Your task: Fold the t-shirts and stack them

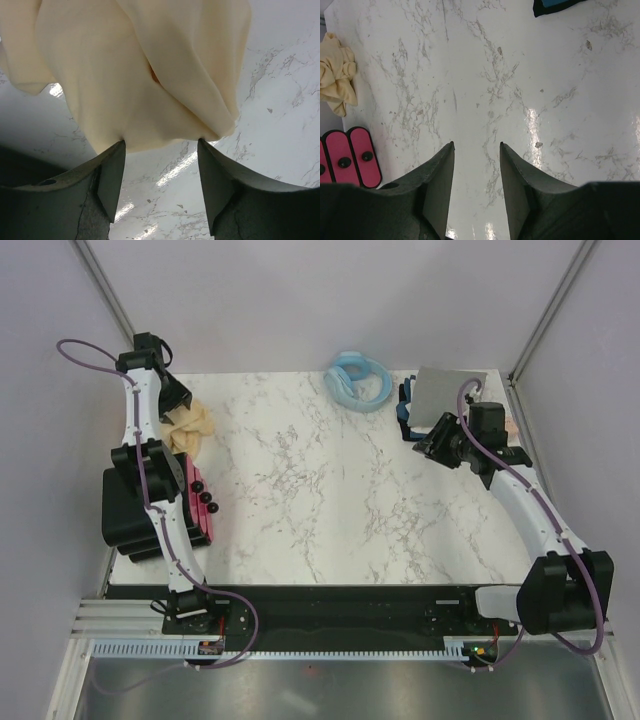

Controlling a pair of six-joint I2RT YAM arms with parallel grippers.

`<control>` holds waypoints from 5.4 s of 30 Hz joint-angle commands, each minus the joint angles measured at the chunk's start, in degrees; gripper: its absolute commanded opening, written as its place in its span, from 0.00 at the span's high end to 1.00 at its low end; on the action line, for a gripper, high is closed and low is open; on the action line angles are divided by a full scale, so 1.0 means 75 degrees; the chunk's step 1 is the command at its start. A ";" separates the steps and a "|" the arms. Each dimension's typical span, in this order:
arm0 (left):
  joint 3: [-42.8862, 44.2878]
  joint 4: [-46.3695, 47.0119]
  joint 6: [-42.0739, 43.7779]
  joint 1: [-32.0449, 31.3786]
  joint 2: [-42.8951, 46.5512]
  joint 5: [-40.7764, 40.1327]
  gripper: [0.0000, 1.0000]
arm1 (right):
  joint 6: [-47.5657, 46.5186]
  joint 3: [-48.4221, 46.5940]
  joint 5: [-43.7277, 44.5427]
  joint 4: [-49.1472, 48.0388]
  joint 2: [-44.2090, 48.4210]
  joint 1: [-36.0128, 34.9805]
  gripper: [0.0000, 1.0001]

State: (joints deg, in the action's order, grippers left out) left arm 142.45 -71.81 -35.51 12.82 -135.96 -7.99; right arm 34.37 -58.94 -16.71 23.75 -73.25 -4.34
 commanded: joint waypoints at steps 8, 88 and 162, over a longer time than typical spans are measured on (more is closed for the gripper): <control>0.0529 0.0457 0.0293 0.0166 -0.0152 -0.0154 0.33 | 0.0187 -0.0439 0.0002 -0.0693 -0.0358 0.0016 0.52; -0.2581 0.0365 0.1030 -0.8178 0.4558 0.2672 0.98 | -0.0434 -0.0299 -0.1088 -0.0295 -0.0288 -0.0008 0.54; -0.6033 0.1536 0.2965 -0.6621 0.3878 0.1089 0.73 | -0.1488 -0.1118 -0.1346 0.1086 -0.0697 -0.0604 0.43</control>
State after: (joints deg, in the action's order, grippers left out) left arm 95.29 -61.14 -13.43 -39.24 -109.01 3.18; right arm 26.72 -64.88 -24.62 28.71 -78.22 -6.70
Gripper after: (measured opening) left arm 0.269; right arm 0.568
